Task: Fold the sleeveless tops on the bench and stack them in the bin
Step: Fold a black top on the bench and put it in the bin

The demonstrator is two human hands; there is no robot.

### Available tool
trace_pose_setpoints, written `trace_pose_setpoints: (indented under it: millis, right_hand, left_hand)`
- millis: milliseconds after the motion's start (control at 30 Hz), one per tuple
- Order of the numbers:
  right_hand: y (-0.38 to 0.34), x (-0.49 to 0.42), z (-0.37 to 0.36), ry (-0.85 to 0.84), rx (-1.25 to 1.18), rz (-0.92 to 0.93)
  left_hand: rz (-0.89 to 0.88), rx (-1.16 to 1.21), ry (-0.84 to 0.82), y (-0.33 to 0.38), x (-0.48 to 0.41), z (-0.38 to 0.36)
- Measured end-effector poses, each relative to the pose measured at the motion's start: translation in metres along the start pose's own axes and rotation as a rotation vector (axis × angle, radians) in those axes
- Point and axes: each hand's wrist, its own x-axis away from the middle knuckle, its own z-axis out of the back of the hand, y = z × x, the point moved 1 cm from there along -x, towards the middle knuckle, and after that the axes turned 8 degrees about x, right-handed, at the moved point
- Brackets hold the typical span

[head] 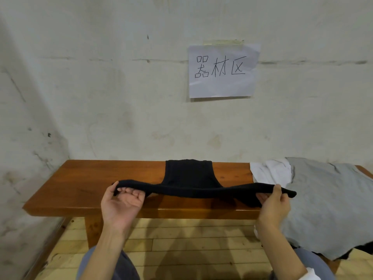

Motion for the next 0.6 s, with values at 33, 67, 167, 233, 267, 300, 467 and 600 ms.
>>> trace_pose_setpoints:
  millis: [33, 67, 167, 233, 267, 300, 467, 600]
  right_hand:
    - [-0.004, 0.001, 0.001, 0.013, -0.015, 0.018]
    - [-0.006, 0.002, 0.001, 0.029, -0.027, 0.040]
    - [-0.014, 0.004, 0.004, 0.067, -0.024, 0.117]
    - [-0.017, 0.005, 0.004, 0.060, 0.003, 0.148]
    - [-0.016, 0.005, 0.005, 0.050, 0.011, 0.155]
    - [-0.015, 0.005, 0.005, 0.038, 0.019, 0.153]
    - [-0.004, -0.002, 0.001, -0.025, 0.073, 0.127]
    - [-0.001, -0.015, -0.016, -0.031, 0.118, 0.130]
  left_hand:
    - [0.009, 0.009, -0.020, -0.002, 0.002, -0.003]
    - [0.019, 0.023, -0.037, -0.002, 0.004, -0.005]
    - [0.041, 0.059, -0.086, -0.003, 0.006, -0.008]
    - [0.045, 0.044, -0.098, -0.004, 0.007, -0.009]
    - [0.047, 0.037, -0.095, -0.005, 0.006, -0.009]
    - [0.047, 0.027, -0.090, -0.006, 0.006, -0.008]
    - [0.028, -0.019, -0.042, -0.009, -0.005, -0.001]
    - [0.040, -0.001, 0.005, -0.009, -0.030, -0.003]
